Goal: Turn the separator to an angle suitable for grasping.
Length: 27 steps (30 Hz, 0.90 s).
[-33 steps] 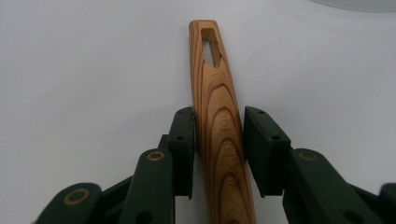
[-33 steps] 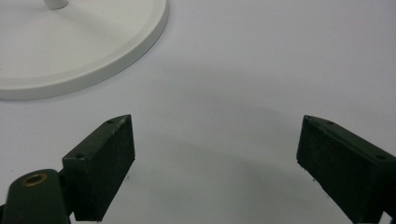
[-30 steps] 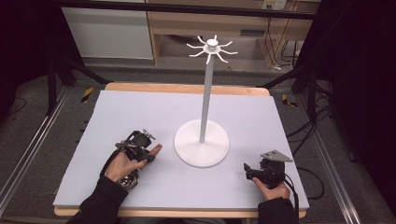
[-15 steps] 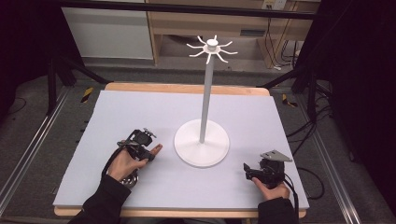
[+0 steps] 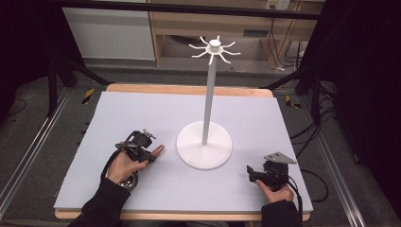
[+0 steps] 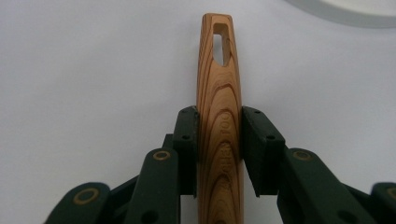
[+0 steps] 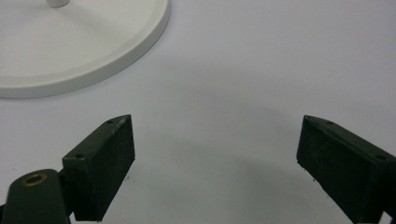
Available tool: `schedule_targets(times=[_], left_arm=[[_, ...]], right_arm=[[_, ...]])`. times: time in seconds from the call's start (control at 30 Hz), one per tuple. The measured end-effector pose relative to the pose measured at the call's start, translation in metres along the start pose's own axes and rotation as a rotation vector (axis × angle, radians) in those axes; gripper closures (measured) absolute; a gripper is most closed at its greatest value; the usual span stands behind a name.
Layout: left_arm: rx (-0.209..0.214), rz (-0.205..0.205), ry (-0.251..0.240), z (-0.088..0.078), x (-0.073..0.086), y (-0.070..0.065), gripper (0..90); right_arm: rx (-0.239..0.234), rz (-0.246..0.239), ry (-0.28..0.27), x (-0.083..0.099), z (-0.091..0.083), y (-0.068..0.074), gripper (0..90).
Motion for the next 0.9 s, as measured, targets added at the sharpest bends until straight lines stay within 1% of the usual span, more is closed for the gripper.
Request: schedule_targets(times=[0.03,0.07,0.1,0.13,0.23,0.27,0.3,0.33,0.4,0.53,0.57,0.6,0.63,0.67,0.7,0.73,0.77,0.8,0.83,0.87,0.9], left_arm=[[0.007,-0.004,-0.029,-0.007,0.0,0.0,67.9],[0.007,-0.004,-0.029,-0.007,0.0,0.0,67.9],[0.011,-0.009,-0.056,-0.013,0.001,0.001,68.0],[0.011,-0.009,-0.056,-0.013,0.001,0.001,68.0],[0.024,-0.012,-0.1,-0.024,0.005,0.003,68.0],[0.024,-0.012,-0.1,-0.024,0.005,0.003,68.0],[0.024,-0.01,-0.119,-0.027,0.006,0.003,68.0],[0.028,-0.006,-0.124,-0.03,0.007,0.003,68.0],[0.03,-0.007,-0.147,-0.036,0.007,0.003,68.0],[0.042,-0.008,-0.183,-0.048,0.007,0.003,68.0],[0.045,-0.009,-0.205,-0.054,0.008,0.002,68.0],[0.045,-0.009,-0.205,-0.054,0.008,0.002,68.0],[0.05,-0.01,-0.217,-0.058,0.008,0.002,68.0],[0.052,-0.017,-0.241,-0.063,0.009,0.001,68.0],[0.052,-0.015,-0.258,-0.066,0.009,0.001,68.0],[0.052,-0.015,-0.258,-0.066,0.009,0.001,68.0],[0.055,-0.016,-0.271,-0.069,0.009,0.001,68.0],[0.064,-0.018,-0.313,-0.076,0.009,0.002,68.0],[0.074,-0.021,-0.328,-0.078,0.01,0.002,68.0],[0.074,-0.021,-0.328,-0.078,0.01,0.002,68.0],[0.089,-0.027,-0.368,-0.083,0.011,0.002,68.0]], right_arm=[[0.0,0.001,0.0,0.0,0.0,0.0,11.8],[-0.001,-0.003,0.001,0.0,0.0,0.0,11.8],[-0.001,-0.007,-0.001,0.0,0.0,0.0,11.8],[-0.005,-0.003,-0.002,0.0,-0.001,0.0,11.8],[-0.004,-0.007,-0.002,0.0,-0.001,-0.001,11.8],[-0.004,-0.007,-0.002,0.0,-0.001,-0.001,11.8],[-0.004,-0.005,-0.001,0.0,-0.001,0.0,11.8],[-0.001,-0.007,-0.001,0.0,0.0,0.0,11.8],[0.001,-0.007,0.0,0.0,0.0,0.0,11.8],[-0.004,0.003,-0.005,0.0,-0.001,0.0,11.9],[-0.005,-0.002,-0.007,0.0,-0.001,0.0,11.8],[-0.005,-0.002,-0.007,0.0,-0.001,0.0,11.8],[-0.005,-0.002,-0.005,0.0,-0.001,0.0,11.8],[-0.004,-0.004,-0.005,0.0,-0.001,0.0,11.8],[-0.001,-0.002,-0.005,-0.001,-0.001,0.0,11.8],[-0.002,0.0,-0.006,-0.001,-0.001,0.0,11.8],[-0.002,0.001,-0.007,-0.001,-0.001,0.0,11.8],[-0.001,0.005,-0.007,-0.001,-0.001,0.0,11.8],[-0.001,0.006,-0.007,-0.001,-0.001,0.0,11.8],[-0.001,0.006,-0.007,-0.001,-0.001,0.0,11.8],[-0.002,0.006,-0.01,-0.001,-0.001,0.0,11.8]])
Point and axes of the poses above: each handheld gripper's, and its own axes: z roughly forward along the jaws, x roughly out of its underside, y roughly to its left, the point moved 3 cm from there along z, roughly forward along the jaws, and after that the axes turned 12 degrees about -z, right-handed, at the moved point
